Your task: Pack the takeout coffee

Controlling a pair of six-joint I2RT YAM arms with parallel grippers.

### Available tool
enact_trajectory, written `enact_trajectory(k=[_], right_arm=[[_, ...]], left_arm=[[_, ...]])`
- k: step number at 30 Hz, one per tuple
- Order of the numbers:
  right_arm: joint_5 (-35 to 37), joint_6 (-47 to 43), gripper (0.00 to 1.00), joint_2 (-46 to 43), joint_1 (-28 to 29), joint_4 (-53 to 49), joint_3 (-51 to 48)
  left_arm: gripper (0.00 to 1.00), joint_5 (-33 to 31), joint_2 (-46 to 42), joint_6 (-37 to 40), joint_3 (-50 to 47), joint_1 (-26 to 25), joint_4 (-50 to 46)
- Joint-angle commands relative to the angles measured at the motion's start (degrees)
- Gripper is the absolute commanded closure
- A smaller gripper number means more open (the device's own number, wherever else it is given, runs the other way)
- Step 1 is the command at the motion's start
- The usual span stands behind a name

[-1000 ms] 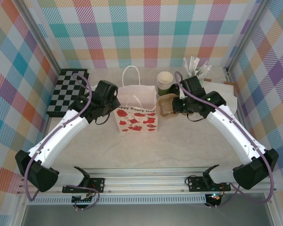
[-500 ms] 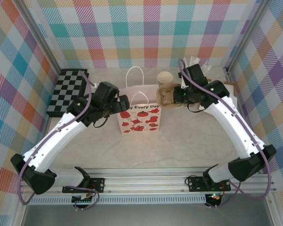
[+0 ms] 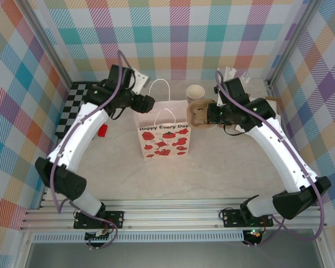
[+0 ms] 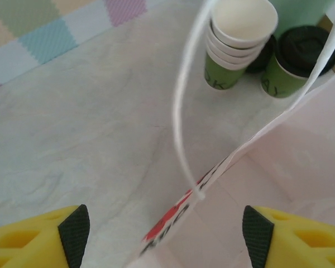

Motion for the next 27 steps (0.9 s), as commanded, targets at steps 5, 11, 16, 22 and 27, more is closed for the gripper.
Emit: enact_trajectory(k=[5, 11, 16, 22, 27], right_arm=[[-5.1, 1.9, 1.0, -2.2, -0.2, -1.8, 2.0], [-15.6, 3.2, 1.0, 2.1, -0.2, -2.6, 10.9], [-23.0, 6.0, 1.0, 7.8, -0.2, -0.5, 18.5], [-36.1, 10.3, 1.0, 15.4, 1.0, 1.4, 25.9], [-36.7, 10.8, 1.0, 19.1, 3.5, 2.0, 28.1]], left_arm=[[0.57, 11.5, 8.0, 5.9, 9.0, 2.0, -1.3], [0.86, 11.8, 7.1, -0.5, 8.8, 2.1, -1.5], [0.97, 14.5, 3.1, -8.5, 5.3, 1.1, -0.4], [1.0, 9.3, 0.5, -20.3, 2.6, -2.0, 0.1], [1.0, 6.4, -1.1, -25.6, 0.8, -5.4, -0.4]])
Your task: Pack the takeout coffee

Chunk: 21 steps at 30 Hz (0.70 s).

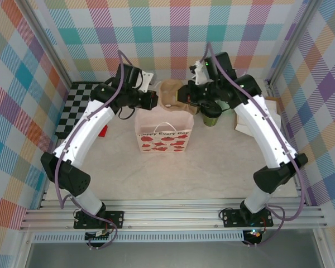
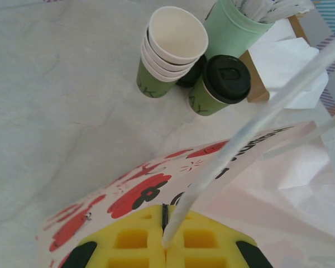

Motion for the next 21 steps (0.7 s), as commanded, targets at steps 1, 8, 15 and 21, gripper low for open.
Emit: enact_trajectory(k=[1, 8, 15, 21], right_arm=[[-5.5, 2.1, 1.0, 1.6, 1.6, 1.3, 2.7], [-5.0, 2.5, 1.0, 2.0, 2.6, 0.9, -2.8], [-4.6, 0.2, 1.0, -0.1, 2.7, -2.9, -7.0], [1.2, -4.8, 1.0, 3.0, 2.7, -8.1, -5.5]], left_arm=[[1.0, -2.3, -2.1, -7.2, -1.5, -1.7, -0.3], [1.0, -5.4, -2.8, -16.2, -1.8, -1.9, -2.4], [1.0, -6.0, -3.0, -19.2, -1.9, -1.9, -2.1], [1.0, -2.7, -2.9, -18.4, -2.7, 0.0, 0.1]])
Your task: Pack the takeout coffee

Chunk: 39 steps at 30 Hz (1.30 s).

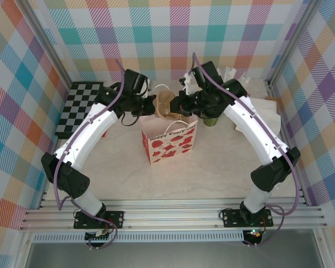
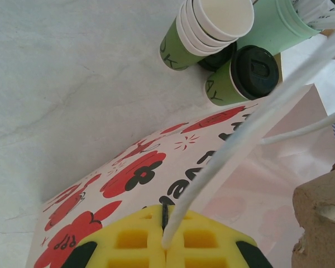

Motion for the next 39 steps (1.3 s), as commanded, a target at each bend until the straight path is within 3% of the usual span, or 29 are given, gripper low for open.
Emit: enact_trajectory(k=[1, 12, 15, 20, 27, 39], right_arm=[[5.3, -5.3, 1.0, 2.9, 0.6, -10.2, 1.4], [8.9, -7.6, 1.0, 5.3, 0.8, -13.3, 0.5], [9.4, -7.2, 1.0, 5.4, 1.3, -13.3, 0.4], [19.6, -3.7, 1.0, 9.3, 3.6, -15.7, 4.0], [31.8, -2.0, 1.0, 13.0, 7.4, -16.4, 7.7], [31.9, -20.2, 1.0, 9.7, 9.1, -8.9, -1.0]], left_arm=[[1.0, 3.7, -2.2, -1.8, -0.2, 2.3, 3.7], [1.0, 6.0, -2.0, -2.5, -0.8, 5.2, 5.3], [1.0, 10.0, -1.9, -1.1, -1.0, 5.0, 6.9], [1.0, 13.7, -1.7, 2.2, -1.7, 3.3, 7.8], [1.0, 16.1, -0.5, 1.0, 0.0, 3.3, 5.3], [1.0, 12.6, 0.0, -6.8, 0.3, 5.0, 3.4]])
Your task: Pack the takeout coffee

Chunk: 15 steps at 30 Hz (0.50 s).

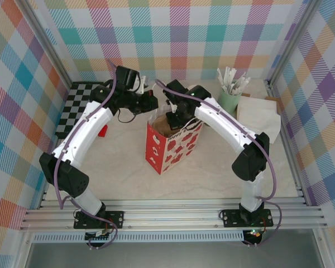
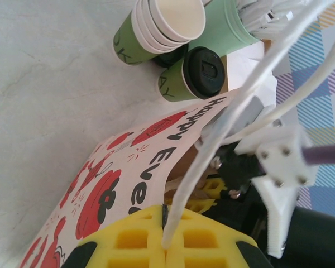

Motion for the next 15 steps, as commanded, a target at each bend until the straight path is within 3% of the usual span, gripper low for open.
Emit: enact_trajectory(k=[1, 5, 11, 15], right_arm=[[-0.8, -6.9, 1.0, -3.9, 0.6, 2.2, -3.8], [-2.1, -9.9, 1.0, -4.4, 0.6, 0.8, -5.5], [-3.4, -11.4, 1.0, -4.1, 0.8, 0.7, -9.2], [-4.2, -11.9, 1.0, -2.1, 0.9, 0.2, -8.8]], left_arm=[[1.0, -2.2, -0.4, -3.6, -0.1, 0.5, 0.6], [1.0, -4.9, -1.9, -6.4, -3.1, 0.6, 3.4], [1.0, -4.9, -8.0, -6.8, -13.2, 0.5, 14.5], [1.0, -3.6, -9.5, -5.5, -15.3, 0.5, 16.5]])
